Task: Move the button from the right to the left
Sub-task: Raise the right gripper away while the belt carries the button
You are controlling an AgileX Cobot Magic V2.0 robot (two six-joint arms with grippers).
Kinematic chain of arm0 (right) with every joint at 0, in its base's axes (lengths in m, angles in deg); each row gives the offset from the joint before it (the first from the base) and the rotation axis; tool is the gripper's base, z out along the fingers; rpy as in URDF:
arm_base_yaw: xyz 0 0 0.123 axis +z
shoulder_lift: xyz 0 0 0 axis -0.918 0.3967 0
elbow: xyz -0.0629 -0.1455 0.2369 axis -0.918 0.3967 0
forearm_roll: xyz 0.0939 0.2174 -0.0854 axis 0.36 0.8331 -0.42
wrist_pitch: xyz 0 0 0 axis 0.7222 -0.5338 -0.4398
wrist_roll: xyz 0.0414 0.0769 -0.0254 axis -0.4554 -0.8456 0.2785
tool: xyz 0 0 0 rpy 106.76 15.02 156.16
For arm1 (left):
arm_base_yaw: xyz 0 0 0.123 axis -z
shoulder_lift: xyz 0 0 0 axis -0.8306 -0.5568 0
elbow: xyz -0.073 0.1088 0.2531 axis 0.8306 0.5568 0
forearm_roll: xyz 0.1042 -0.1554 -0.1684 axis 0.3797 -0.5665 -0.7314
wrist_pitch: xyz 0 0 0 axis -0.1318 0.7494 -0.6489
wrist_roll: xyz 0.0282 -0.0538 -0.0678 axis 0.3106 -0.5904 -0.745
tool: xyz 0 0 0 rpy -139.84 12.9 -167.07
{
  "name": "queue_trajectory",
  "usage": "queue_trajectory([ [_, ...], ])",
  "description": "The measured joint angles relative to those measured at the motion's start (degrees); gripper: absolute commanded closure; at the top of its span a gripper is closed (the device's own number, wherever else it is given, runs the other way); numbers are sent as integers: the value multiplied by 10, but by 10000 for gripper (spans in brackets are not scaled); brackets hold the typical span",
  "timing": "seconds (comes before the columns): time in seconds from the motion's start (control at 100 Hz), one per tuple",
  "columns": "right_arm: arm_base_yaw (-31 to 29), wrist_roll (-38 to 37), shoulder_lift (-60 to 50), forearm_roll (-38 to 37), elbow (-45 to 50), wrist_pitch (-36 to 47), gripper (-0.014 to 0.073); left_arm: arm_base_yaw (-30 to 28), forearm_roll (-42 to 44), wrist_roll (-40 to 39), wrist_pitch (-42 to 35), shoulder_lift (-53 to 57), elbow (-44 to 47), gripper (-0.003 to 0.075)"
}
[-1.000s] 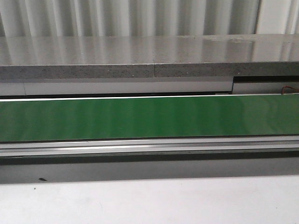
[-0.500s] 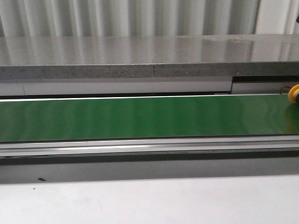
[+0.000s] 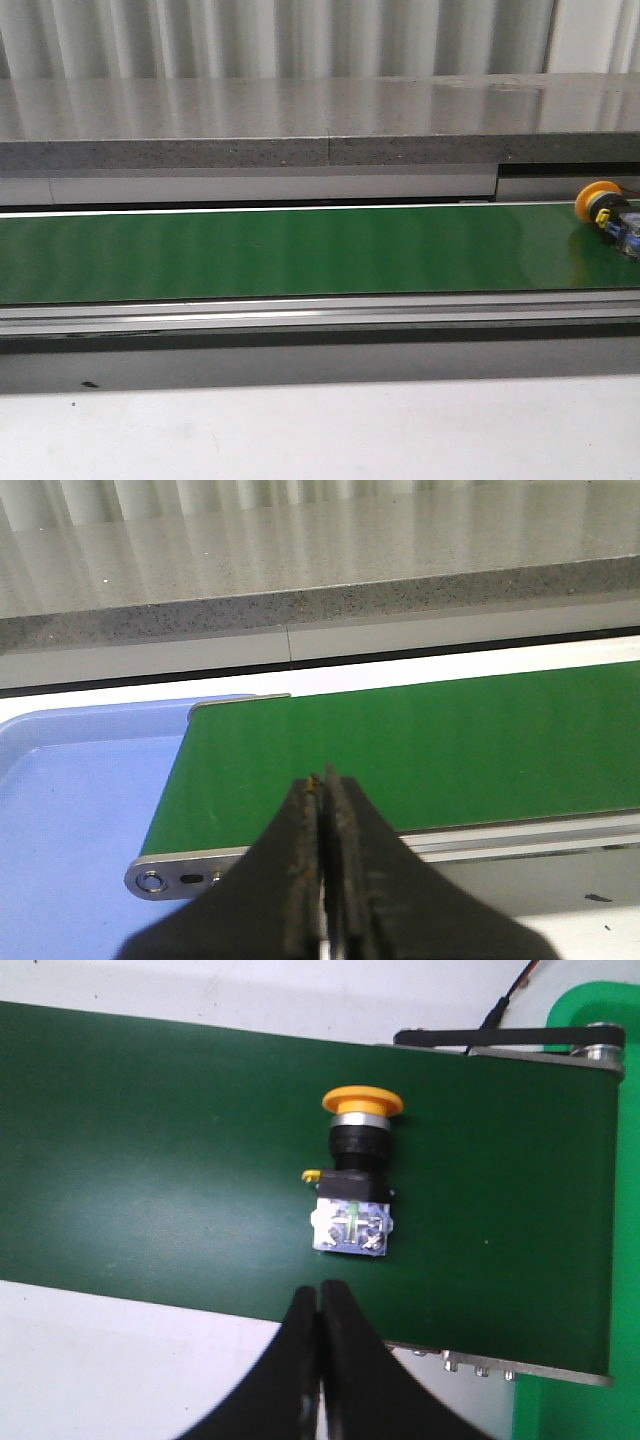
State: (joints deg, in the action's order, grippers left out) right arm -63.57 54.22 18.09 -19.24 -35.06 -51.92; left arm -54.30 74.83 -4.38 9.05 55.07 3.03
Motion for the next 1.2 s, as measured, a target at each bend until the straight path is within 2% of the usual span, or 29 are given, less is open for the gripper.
queue_trajectory([
  [0.55, 0, 8, -315, 0, 240, 196, 662, 0, 0, 0, 0, 0, 0, 741],
  [0.95, 0, 10, -493, 0, 336, 203, 660, 0, 31, 0, 0, 0, 0, 741],
  [1.2, 0, 10, -528, 0, 356, 203, 660, 0, 32, 0, -1, 0, 0, 741],
])
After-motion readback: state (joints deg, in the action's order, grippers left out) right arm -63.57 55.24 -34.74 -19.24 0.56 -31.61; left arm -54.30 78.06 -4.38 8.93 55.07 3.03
